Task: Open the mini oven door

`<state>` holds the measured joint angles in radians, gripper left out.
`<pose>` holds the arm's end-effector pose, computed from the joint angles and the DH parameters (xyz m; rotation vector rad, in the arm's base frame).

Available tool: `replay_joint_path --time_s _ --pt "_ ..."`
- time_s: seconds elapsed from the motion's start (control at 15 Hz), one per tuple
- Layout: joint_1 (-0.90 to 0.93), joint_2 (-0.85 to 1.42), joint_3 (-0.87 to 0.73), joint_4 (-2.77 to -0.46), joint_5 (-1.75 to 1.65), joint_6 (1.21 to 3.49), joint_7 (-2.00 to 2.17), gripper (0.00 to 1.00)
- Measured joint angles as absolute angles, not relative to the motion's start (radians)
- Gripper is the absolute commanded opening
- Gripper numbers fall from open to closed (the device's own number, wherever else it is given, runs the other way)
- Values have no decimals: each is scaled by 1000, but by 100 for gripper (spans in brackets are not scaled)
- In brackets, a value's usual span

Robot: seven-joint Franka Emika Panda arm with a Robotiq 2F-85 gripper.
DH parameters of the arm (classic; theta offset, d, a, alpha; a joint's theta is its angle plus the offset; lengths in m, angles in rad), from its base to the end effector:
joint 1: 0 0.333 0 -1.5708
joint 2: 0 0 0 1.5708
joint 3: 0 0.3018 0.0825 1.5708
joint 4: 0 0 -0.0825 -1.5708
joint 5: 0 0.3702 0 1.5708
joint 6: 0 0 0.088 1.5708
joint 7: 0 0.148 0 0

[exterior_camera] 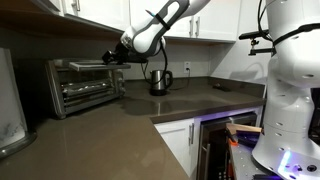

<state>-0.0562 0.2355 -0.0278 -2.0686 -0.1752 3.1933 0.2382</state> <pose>0.6495 -0.0371 0.3947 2.8241 -0.1967 1.3474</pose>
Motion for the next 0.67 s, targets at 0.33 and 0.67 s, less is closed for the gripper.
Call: replay_joint_path --time_s 0.33,0.67 --pt "72 219 -163 -2095 -186 3180 274 100" --pt "224 191 -327 -2116 -244 3134 352 100"
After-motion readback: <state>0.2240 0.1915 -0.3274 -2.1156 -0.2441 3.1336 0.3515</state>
